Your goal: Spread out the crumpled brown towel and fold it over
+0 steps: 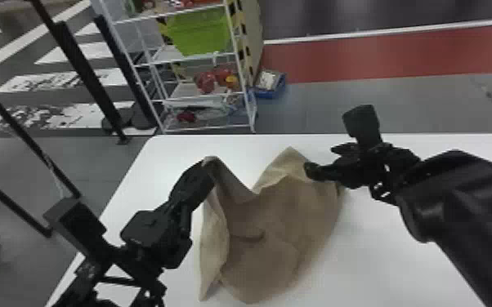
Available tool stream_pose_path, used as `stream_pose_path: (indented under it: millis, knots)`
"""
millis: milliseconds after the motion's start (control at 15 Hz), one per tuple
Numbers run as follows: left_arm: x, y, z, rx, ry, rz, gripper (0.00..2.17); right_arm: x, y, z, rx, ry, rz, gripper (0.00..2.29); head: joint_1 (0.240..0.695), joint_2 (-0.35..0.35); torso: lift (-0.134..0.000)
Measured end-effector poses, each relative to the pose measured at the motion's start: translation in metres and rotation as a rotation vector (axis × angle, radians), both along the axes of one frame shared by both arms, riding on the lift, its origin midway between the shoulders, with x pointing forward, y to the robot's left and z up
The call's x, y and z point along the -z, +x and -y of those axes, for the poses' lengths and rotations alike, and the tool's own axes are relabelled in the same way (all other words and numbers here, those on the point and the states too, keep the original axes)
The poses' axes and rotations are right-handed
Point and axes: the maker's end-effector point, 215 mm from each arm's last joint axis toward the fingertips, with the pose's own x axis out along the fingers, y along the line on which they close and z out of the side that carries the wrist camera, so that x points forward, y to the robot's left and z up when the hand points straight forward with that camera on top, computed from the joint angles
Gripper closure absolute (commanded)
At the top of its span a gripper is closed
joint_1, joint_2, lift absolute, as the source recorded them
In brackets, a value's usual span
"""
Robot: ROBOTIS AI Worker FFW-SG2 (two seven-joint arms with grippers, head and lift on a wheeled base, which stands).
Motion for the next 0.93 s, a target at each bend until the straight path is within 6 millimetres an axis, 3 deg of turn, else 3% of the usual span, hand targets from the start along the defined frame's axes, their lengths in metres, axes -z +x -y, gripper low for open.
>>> stream_pose_path:
  millis: [133, 467, 933]
  knots:
    - [0.0, 0.0, -0.001, -0.001, 0.001, 0.001, 1.38, -0.001, 0.001, -0.003, -0.019, 0.022, -0.027, 0.29, 0.695, 0.278, -0.123]
    - [-0.001, 0.0, -0.002, -0.002, 0.0, 0.008, 1.38, 0.025, 0.001, 0.013, -0.01, -0.041, -0.114, 0.35, 0.695, 0.264, -0.123]
    - [-0.003, 0.0, -0.002, -0.001, 0.0, 0.013, 1.38, 0.032, -0.017, 0.002, -0.086, -0.028, -0.206, 0.47, 0.695, 0.279, -0.123]
